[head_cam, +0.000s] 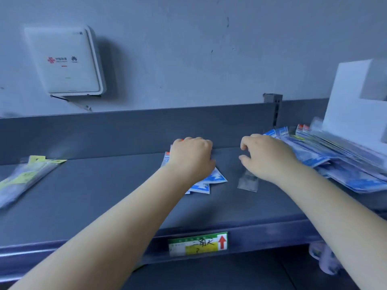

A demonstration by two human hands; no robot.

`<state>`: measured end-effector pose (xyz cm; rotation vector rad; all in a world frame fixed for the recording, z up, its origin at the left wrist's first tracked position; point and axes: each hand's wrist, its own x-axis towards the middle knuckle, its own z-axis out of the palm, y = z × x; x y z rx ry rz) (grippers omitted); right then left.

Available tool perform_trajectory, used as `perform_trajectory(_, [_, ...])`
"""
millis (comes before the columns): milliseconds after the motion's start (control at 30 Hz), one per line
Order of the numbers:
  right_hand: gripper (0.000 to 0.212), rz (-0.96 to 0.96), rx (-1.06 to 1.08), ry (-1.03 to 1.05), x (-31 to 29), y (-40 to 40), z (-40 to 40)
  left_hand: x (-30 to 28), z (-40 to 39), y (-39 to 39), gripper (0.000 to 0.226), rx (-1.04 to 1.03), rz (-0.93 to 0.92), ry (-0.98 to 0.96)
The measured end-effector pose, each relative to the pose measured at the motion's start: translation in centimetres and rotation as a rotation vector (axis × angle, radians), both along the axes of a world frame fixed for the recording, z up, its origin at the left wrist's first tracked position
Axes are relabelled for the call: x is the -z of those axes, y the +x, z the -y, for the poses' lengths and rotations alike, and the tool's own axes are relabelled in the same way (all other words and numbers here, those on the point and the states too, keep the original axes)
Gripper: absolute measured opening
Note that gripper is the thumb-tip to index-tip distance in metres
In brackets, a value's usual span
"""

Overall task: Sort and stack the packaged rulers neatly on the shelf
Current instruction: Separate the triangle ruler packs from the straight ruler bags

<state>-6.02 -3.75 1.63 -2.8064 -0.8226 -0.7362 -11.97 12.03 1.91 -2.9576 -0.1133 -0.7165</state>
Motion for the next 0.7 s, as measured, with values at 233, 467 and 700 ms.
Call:
perform_trajectory(233, [0.019,-0.079,0.118,-0.021,1.2,3.1,9.1,1.4,8.4,3.9,0.025,0.069,-0.128,-0.024])
perform_trajectory(467, [0.024,-0.245,0.077,0.146,1.9,6.7,14.6,2.4,10.5,7.3,0.045,-0.139,-0.395,-0.233])
perform_trajectory(700, [0.052,-0.338,0.026,0.092,1.4,9.2,14.2,1.1,10.9,7.7,0.049,-0.310,-0.464,-0.329])
